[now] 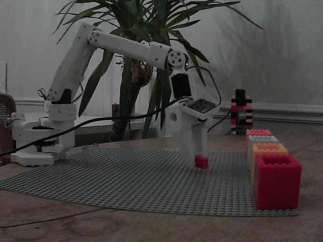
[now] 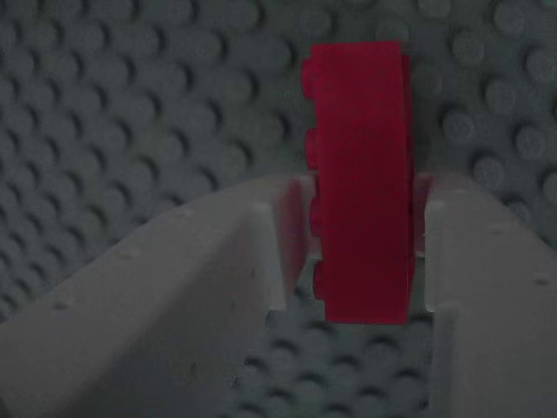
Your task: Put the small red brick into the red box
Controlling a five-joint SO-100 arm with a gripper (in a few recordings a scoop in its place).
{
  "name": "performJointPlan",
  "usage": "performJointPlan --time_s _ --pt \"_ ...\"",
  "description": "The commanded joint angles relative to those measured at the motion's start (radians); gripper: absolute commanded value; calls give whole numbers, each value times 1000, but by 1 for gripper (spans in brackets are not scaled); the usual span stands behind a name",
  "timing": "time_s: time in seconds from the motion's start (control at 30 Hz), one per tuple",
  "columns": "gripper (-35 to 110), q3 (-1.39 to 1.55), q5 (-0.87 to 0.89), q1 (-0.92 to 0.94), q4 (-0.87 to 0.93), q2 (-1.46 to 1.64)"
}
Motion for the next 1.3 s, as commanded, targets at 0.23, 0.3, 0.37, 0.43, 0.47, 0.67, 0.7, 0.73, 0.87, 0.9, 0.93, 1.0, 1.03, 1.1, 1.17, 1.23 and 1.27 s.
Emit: performJointPlan --time_s 0.23,0.3,0.37,0.43,0.47,0.67,0.7,0.73,0.87,0.9,0.93,1.0,1.03,1.1,1.17,1.23,1.27 --pt "0 -414 627 83 20 38" --pt "0 -480 749 137 31 26" --pt "0 -540 842 196 37 6" --pt "0 -606 905 255 37 -26" --pt "0 -650 922 278 38 -57" --pt "0 -1029 974 382 43 -337" --pt "0 -1094 971 391 44 -382" --pt "0 -1150 963 397 44 -425" --pt "2 -1325 920 397 44 -560" --pt "3 -1350 908 391 43 -584" --pt "4 -1370 899 388 43 -603" --pt "5 -1397 876 380 43 -634" --pt "6 -1407 867 379 43 -644" --pt "9 -1428 856 376 38 -667" --pt "12 -1445 841 373 35 -687" --pt "15 -1453 828 373 35 -698" --pt "16 -1456 828 373 35 -703"
